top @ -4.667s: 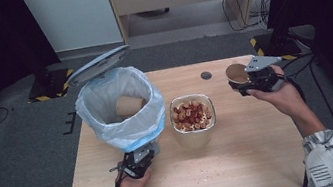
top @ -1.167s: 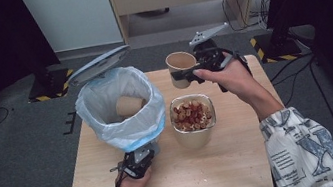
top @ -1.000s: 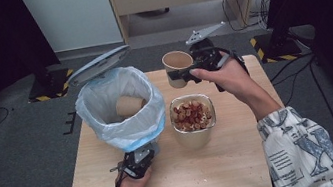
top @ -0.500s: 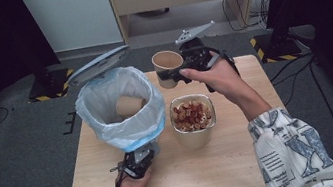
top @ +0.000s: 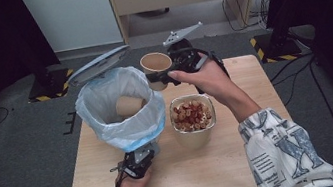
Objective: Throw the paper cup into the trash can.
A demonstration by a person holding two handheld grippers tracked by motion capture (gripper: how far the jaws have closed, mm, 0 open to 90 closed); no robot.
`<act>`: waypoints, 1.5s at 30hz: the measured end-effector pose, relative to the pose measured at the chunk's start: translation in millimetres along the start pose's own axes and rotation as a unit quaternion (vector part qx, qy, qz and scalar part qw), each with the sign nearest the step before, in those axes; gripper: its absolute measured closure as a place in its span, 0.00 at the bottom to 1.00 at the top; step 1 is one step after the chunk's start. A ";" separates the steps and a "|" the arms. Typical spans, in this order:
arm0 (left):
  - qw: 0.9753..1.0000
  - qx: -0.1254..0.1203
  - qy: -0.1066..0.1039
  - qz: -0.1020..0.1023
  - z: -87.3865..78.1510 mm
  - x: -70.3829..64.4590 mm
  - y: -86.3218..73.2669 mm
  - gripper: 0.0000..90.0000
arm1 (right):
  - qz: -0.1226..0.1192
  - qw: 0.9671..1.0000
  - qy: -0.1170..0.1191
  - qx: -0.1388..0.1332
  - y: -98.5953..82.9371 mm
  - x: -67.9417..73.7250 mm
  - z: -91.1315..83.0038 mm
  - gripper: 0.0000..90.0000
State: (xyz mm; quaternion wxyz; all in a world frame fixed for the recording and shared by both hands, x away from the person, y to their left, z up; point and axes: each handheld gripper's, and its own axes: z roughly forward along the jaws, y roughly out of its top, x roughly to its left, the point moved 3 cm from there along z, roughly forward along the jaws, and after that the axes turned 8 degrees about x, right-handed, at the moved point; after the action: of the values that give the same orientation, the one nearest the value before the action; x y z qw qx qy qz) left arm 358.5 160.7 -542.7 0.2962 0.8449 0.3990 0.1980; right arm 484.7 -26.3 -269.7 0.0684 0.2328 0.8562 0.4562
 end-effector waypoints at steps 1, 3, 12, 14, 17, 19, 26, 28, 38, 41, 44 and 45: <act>1.000 0.000 0.000 0.000 0.0 0.0 0.0 0.99 | -0.001 1.000 0.000 0.000 0.8 0.8 1.2 0.36; 1.000 0.000 0.000 0.000 0.0 0.0 0.0 0.99 | -0.001 1.000 0.002 -0.002 2.9 2.5 2.9 0.36; 1.000 0.000 0.001 -0.001 0.0 -0.2 0.1 0.99 | -0.003 1.000 0.011 -0.004 9.0 10.9 12.8 0.36; 1.000 0.000 0.000 -0.001 0.0 -0.1 0.0 0.99 | -0.004 1.000 0.013 -0.004 9.5 12.1 15.8 0.36; 1.000 -0.001 -0.001 -0.002 0.1 0.1 0.0 0.99 | -0.007 1.000 0.016 0.000 10.2 14.5 21.4 0.36; 1.000 -0.001 -0.001 -0.002 0.1 0.2 0.0 0.99 | -0.008 1.000 0.019 0.000 11.4 15.7 24.2 0.36; 1.000 -0.001 -0.003 -0.003 0.2 0.3 0.0 0.99 | -0.012 1.000 0.023 0.000 15.5 20.9 33.1 0.36; 1.000 -0.001 -0.001 -0.002 0.1 0.2 0.0 0.99 | -0.012 1.000 0.023 0.000 16.0 21.9 35.7 0.36; 1.000 -0.001 -0.002 -0.002 0.2 0.2 0.0 0.99 | -0.017 1.000 0.026 0.003 16.5 26.3 45.6 0.35; 1.000 -0.001 -0.002 -0.002 0.2 0.3 0.0 0.99 | -0.017 1.000 0.026 0.005 16.0 27.4 49.3 0.35; 1.000 -0.001 -0.002 -0.002 0.2 0.3 0.0 0.99 | -0.020 0.999 0.027 0.007 15.8 29.0 53.7 0.35; 1.000 -0.001 -0.002 -0.002 0.2 0.3 0.1 0.99 | -0.020 0.999 0.027 0.007 15.5 29.2 55.5 0.35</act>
State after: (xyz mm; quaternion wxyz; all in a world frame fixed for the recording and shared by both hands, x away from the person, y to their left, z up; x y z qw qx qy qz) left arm 358.8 160.8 -542.8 0.2980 0.8442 0.4002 0.1960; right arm 482.5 36.1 -286.2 0.0528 0.2034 0.8656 0.4545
